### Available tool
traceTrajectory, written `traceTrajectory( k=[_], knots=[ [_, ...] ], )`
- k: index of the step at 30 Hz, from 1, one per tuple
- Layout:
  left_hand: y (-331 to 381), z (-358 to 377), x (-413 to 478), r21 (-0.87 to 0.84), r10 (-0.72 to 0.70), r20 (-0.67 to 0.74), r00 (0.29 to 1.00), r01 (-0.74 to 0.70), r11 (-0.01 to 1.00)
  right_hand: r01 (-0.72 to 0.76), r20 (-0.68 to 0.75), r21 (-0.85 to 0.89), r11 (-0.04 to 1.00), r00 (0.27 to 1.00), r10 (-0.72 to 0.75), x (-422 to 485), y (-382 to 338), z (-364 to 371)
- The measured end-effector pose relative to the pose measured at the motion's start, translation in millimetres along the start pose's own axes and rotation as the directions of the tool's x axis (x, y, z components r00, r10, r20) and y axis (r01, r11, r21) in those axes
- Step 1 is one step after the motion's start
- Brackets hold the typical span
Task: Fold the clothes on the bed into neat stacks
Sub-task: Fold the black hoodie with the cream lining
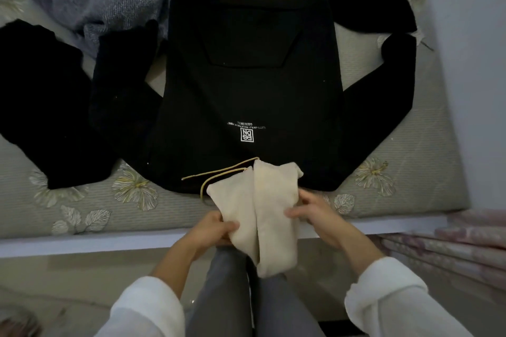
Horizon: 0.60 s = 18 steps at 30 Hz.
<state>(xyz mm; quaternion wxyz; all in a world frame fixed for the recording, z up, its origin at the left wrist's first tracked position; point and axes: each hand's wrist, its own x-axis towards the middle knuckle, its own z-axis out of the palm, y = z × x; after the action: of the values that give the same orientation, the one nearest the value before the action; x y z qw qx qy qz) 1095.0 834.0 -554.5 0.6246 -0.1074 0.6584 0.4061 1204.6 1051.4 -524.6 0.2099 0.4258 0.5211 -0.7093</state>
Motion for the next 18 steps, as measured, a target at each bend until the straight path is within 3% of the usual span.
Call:
traceTrajectory(
  k=[2, 6, 8, 9, 11, 13, 14, 15, 16, 17, 18],
  knots=[
    [-9.3, -2.0, -1.6, 0.006, -0.123, 0.002, 0.992, 0.123, 0.992, -0.059, -0.025, -0.181, 0.982, 0.998, 0.055, -1.5, 8.0, 0.1],
    [-6.4, -26.2, -11.2, 0.226, -0.407, 0.089, 0.909, 0.379, 0.897, -0.343, -0.012, -0.141, 0.929, 0.939, 0.344, -5.4, 8.3, -8.1],
    [5.8, -37.9, -12.4, 0.106, -0.438, 0.166, 0.883, 0.426, 0.899, -0.384, -0.004, -0.026, 0.923, 0.923, 0.384, -2.3, -1.9, -15.9],
    [14.6, -42.0, -12.3, -0.036, -0.410, 0.188, 0.893, 0.423, 0.905, -0.374, -0.007, 0.076, 0.924, 0.927, 0.376, 1.1, -9.0, -19.0],
    [36.0, -46.3, -9.6, -0.404, -0.264, 0.176, 0.948, 0.314, 0.859, -0.262, -0.059, 0.368, 0.892, 0.951, 0.303, 11.0, -28.4, -23.3],
    [59.0, -46.4, -1.4, -0.744, -0.052, 0.093, 0.994, 0.105, 0.660, -0.020, -0.159, 0.659, 0.752, 0.973, 0.165, 21.0, -53.0, -25.5],
    [70.0, -45.3, 3.3, -0.829, 0.039, 0.033, 0.999, 0.005, 0.559, 0.093, -0.193, 0.761, 0.642, 0.978, 0.086, 26.4, -64.2, -26.0],
    [80.2, -43.2, 7.0, -0.856, 0.106, -0.027, 0.994, -0.078, 0.510, 0.164, -0.213, 0.819, 0.550, 0.977, 0.027, 31.5, -73.3, -25.3],
    [89.3, -39.8, 9.2, -0.839, 0.149, -0.087, 0.985, -0.153, 0.522, 0.207, -0.239, 0.823, 0.528, 0.971, -0.008, 38.2, -79.0, -23.7],
    [95.9, -34.8, 11.4, -0.776, 0.178, -0.143, 0.973, -0.222, 0.590, 0.239, -0.281, 0.760, 0.605, 0.959, -0.026, 45.0, -82.0, -20.0],
    [99.5, -28.6, 13.7, -0.656, 0.201, -0.206, 0.958, -0.288, 0.698, 0.252, -0.336, 0.599, 0.760, 0.941, -0.047, 50.8, -81.2, -15.2]
  ],
)
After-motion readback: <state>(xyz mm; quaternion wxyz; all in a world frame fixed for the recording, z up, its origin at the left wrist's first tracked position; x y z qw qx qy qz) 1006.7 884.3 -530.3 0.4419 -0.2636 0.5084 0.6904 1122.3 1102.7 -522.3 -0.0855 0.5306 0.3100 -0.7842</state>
